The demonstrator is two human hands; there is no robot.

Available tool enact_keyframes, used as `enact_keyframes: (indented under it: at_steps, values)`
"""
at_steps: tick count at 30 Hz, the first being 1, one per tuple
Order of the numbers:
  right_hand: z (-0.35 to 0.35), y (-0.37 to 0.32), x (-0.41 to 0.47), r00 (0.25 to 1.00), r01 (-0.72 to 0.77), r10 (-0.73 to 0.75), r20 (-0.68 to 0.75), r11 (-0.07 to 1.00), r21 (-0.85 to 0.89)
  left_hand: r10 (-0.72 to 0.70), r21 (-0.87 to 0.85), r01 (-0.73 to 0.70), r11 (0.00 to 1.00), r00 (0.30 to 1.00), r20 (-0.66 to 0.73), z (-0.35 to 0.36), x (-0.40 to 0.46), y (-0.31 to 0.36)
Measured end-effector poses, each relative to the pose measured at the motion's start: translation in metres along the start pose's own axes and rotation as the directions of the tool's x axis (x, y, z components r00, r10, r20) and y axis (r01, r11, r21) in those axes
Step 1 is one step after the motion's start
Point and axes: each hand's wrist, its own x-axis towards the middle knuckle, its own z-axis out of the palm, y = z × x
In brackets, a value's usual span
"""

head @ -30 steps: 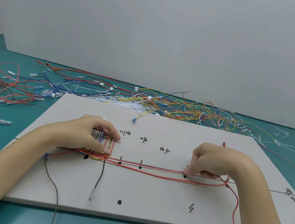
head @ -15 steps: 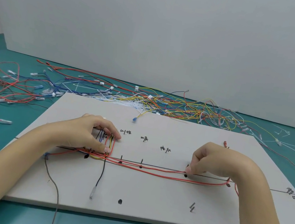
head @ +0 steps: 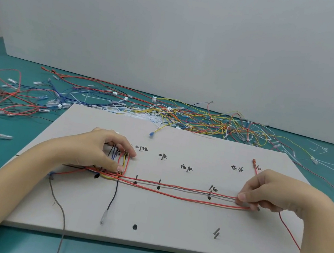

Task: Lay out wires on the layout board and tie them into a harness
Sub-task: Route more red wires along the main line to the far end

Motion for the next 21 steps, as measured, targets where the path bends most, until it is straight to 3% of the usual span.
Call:
enact_keyframes:
  at_steps: [6, 13, 21]
  values:
    - [-0.001, 0.010, 0.000, 0.999, -0.026, 0.030, -0.036, 0.996, 0.087, -0.005, -0.015, 0.005, 1.000, 1.000, -0.005, 0.001, 0.000, 0.001]
    - [-0.011, 0.010, 0.003, 0.983, -0.181, 0.179, -0.049, 0.983, -0.023, -0.007, 0.013, 0.007, 1.000, 1.000, -0.004, 0.001, -0.002, 0.001]
    - [-0.011, 0.011, 0.006, 0.963, -0.236, 0.227, -0.145, 0.971, -0.044, -0.015, 0.019, 0.015, 1.000, 1.000, -0.005, 0.000, -0.002, 0.003]
